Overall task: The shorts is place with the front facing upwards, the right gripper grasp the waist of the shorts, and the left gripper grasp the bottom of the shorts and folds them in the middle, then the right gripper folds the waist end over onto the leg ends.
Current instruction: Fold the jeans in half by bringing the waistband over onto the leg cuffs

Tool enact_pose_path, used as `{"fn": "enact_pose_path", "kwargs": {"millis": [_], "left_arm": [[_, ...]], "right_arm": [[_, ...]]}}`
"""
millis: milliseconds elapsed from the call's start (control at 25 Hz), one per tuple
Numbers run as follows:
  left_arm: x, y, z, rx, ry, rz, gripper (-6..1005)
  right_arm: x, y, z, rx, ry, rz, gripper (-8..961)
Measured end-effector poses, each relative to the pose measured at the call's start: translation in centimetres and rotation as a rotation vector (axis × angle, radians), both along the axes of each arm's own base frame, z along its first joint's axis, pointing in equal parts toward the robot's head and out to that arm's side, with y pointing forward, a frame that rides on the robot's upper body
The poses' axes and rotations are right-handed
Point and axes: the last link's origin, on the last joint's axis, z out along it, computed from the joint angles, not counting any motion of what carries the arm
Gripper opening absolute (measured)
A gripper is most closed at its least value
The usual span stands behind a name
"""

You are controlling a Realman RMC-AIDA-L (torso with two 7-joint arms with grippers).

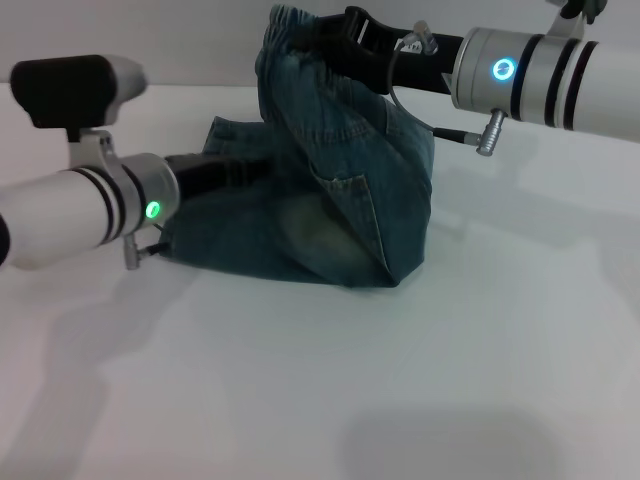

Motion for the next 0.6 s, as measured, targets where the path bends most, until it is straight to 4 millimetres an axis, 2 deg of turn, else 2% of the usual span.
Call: {"fn": "enact_pose_path", "kwargs": {"millis": [400, 480, 600], "left_arm": [[-3.3, 0.5, 4.9, 0.213, -0.030, 0.084, 798], [-4.5, 0.2, 6.1, 0.272, -0.035, 0.114, 798], [-5.4, -0.1, 6.9, 0.310, -0.038, 0.137, 798]], "right_arm": [[0.1, -0.2, -0.4, -0.015, -0.022, 0.008, 155], [0.0, -0.3, -0.8, -0.025, -0.034, 0.018, 155], [-0.2, -0.3, -1.2, -0.035, -0.051, 0.024, 156]]}}
